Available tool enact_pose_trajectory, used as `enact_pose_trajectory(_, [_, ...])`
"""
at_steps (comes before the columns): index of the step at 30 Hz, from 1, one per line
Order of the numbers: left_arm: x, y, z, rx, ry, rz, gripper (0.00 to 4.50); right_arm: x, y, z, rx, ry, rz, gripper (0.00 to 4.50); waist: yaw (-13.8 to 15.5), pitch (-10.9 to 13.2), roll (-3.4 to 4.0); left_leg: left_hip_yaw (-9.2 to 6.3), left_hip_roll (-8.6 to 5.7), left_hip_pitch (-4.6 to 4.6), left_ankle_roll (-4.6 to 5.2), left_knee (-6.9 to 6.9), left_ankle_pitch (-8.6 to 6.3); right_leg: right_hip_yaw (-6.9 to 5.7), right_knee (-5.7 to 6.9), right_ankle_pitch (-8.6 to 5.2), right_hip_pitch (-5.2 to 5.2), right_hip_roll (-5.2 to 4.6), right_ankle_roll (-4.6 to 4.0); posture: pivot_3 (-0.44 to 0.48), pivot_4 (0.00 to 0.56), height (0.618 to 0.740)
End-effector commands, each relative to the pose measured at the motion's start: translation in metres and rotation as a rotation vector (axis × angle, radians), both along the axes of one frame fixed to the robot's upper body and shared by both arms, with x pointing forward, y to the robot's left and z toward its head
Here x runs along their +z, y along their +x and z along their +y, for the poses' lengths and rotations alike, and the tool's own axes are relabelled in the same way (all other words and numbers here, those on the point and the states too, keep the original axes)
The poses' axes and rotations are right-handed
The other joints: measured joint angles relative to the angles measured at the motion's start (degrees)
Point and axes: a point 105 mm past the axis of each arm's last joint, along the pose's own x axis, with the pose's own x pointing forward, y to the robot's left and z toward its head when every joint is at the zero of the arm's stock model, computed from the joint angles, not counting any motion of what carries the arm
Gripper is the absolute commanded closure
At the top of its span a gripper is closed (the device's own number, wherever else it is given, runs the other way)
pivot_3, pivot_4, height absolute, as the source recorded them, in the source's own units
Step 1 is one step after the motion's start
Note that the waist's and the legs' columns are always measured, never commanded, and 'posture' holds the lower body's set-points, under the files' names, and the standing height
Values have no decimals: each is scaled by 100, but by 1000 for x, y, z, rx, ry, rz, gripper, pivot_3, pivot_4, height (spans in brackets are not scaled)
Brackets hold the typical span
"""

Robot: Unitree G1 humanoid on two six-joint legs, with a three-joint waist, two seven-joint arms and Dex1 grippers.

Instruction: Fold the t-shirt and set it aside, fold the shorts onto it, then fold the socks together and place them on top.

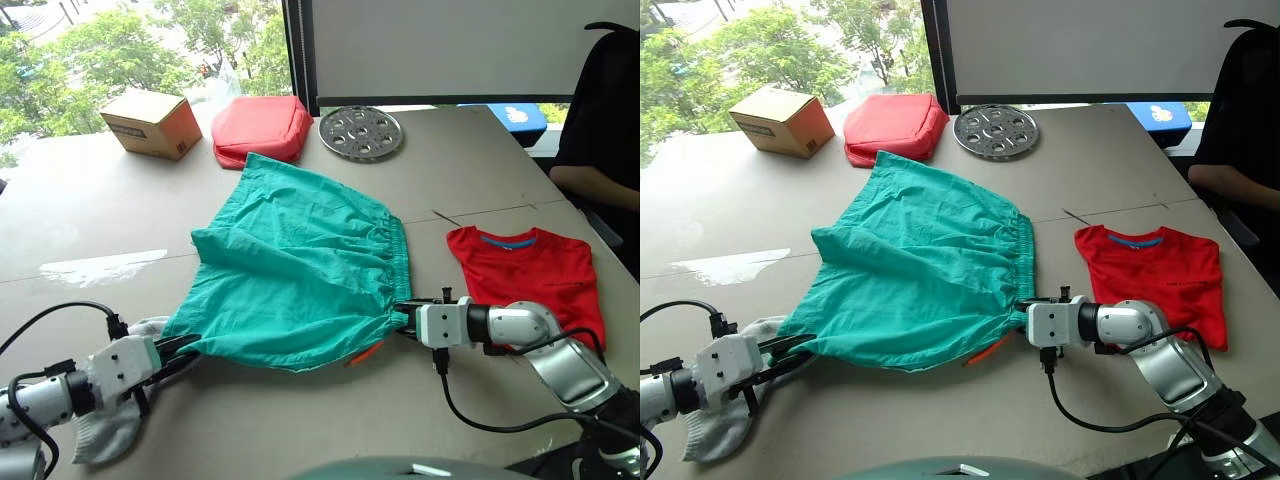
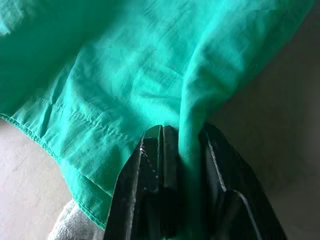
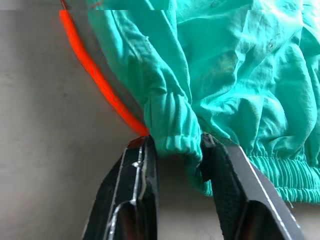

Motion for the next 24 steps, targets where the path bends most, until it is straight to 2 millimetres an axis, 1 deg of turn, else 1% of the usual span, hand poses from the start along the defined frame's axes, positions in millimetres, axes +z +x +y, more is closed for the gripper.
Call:
enact_pose_trajectory(1, [15,1,-4,-2,-34,-23,4500,12,3,1,8,38,-14,4359,3,0,0,1,0,-1,0,0,0,-3,0,0,0,1,-1,0,150,740])
enact_pose_trajectory(3, [18,2,-7,1,-67,-11,4500,16,1,0,1,70,11,4442,3,0,0,2,1,-2,0,-1,0,-8,0,0,1,1,-1,0,150,740])
enact_pose_trajectory(5, [20,-5,-15,-13,-115,66,4500,28,-4,-3,-1,125,77,4442,5,0,0,-1,1,-3,0,0,0,-8,0,0,1,0,-1,0,150,740])
enact_pose_trajectory(7, [19,-20,-22,-28,-160,205,4500,34,-14,-11,9,141,153,4442,1,1,2,-4,2,-2,0,0,0,-5,0,0,2,-2,-1,0,150,740])
enact_pose_trajectory(10, [17,-54,-31,-84,-195,440,4500,37,-37,-24,44,119,290,4442,-1,1,0,-5,2,-2,2,-2,-3,-4,-4,-1,2,-4,0,0,150,740])
enact_pose_trajectory(12, [27,-70,-36,-102,-247,557,4500,41,-54,-32,62,108,378,4442,5,3,1,-4,4,-4,5,-3,-6,-5,-8,-2,1,-5,0,0,150,740])
enact_pose_trajectory(15, [44,-85,-39,-109,-303,675,4500,52,-67,-35,52,144,452,4442,19,4,2,-11,4,-2,5,-1,-6,-11,-5,-16,0,-4,23,0,150,740])
enact_pose_trajectory(17, [58,-88,-40,-115,-364,742,4500,62,-69,-35,28,188,476,4442,17,4,2,-12,10,4,1,5,-5,-23,2,-17,2,-6,25,0,150,740])
enact_pose_trajectory(20, [69,-80,-36,-133,-393,765,4500,72,-65,-36,-13,246,482,4442,24,6,7,-11,13,2,-17,10,-14,-37,2,-18,1,-8,26,0,150,740])
enact_pose_trajectory(21, [74,-73,-36,-138,-414,764,4500,74,-64,-36,-25,264,494,4442,23,6,8,-10,12,2,-18,10,-13,-37,1,-18,1,-8,26,0,150,740])
enact_pose_trajectory(23, [80,-65,-36,-143,-441,766,4500,77,-64,-36,-38,281,511,4442,25,6,7,-12,11,-2,-3,10,-4,-38,1,-17,2,-7,26,0,150,740])
enact_pose_trajectory(24, [84,-47,-36,-153,-439,714,4500,80,-56,-38,-90,331,528,4442,26,5,7,-13,10,-3,-2,9,-4,-39,1,-17,1,-7,25,0,150,740])
